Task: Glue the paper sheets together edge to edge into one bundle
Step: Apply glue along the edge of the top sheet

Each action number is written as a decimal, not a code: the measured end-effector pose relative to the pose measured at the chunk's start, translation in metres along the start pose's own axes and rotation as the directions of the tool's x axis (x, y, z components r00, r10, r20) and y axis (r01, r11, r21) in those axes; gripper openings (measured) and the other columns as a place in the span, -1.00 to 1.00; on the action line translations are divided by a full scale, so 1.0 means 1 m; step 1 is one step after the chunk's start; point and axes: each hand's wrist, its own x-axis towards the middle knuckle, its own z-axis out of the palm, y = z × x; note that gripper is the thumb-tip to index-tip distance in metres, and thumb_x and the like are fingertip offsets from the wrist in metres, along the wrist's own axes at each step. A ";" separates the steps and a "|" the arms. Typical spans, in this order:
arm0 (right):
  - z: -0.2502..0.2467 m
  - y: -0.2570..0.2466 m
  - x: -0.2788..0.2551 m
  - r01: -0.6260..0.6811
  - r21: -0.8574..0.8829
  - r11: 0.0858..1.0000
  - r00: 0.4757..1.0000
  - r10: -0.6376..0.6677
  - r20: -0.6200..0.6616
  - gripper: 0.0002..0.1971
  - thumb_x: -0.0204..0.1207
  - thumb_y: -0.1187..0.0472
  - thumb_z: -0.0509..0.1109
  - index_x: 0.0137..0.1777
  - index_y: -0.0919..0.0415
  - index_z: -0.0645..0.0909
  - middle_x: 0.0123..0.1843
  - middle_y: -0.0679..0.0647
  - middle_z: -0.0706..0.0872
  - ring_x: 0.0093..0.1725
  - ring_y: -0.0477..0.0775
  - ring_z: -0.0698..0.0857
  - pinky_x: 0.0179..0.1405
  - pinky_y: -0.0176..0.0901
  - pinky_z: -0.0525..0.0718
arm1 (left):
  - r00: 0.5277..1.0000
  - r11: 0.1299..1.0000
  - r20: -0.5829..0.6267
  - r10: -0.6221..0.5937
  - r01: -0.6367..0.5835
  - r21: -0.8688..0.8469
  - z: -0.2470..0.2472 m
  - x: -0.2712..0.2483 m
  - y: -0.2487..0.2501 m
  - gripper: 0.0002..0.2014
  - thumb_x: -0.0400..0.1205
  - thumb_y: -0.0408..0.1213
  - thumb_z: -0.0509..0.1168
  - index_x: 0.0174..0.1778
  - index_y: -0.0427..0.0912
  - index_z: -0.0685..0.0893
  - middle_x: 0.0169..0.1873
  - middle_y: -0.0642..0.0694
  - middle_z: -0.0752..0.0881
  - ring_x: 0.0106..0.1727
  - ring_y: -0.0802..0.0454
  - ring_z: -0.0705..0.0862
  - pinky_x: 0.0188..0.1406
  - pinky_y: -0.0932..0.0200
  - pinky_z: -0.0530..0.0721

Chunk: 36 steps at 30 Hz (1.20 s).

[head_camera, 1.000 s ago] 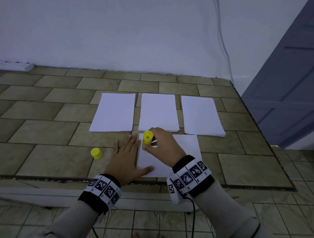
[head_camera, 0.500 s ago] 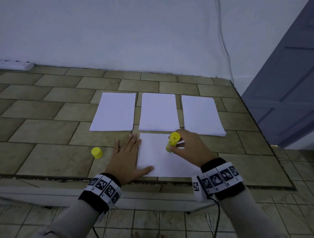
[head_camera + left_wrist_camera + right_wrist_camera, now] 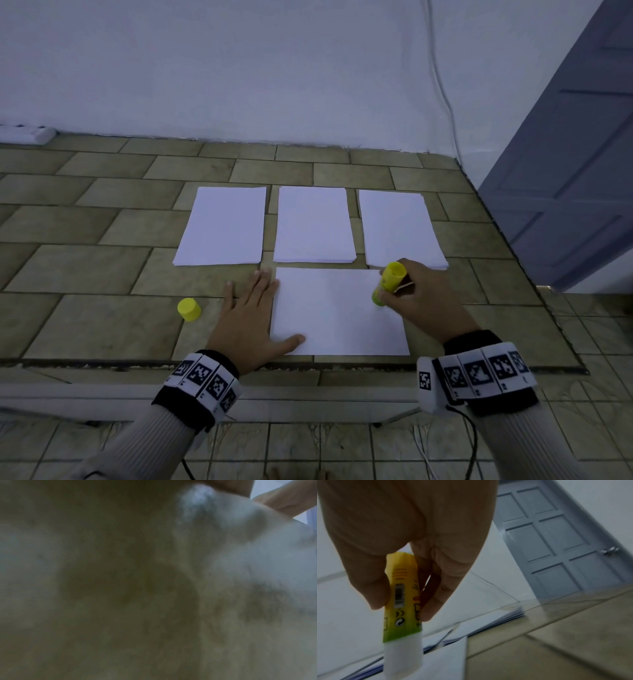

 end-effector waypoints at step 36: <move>-0.002 -0.008 -0.029 0.038 0.113 0.993 0.978 -0.060 0.201 -0.79 0.30 0.06 0.47 -0.20 0.20 0.68 -0.19 -0.15 0.73 -0.21 -0.12 0.73 -0.22 -0.37 0.69 | 0.997 1.000 0.082 -0.009 0.007 0.028 -0.005 0.000 0.002 0.43 0.05 0.80 -0.37 0.72 -0.16 -0.16 0.71 -0.07 -0.26 0.66 0.08 -0.39 0.61 -0.31 -0.36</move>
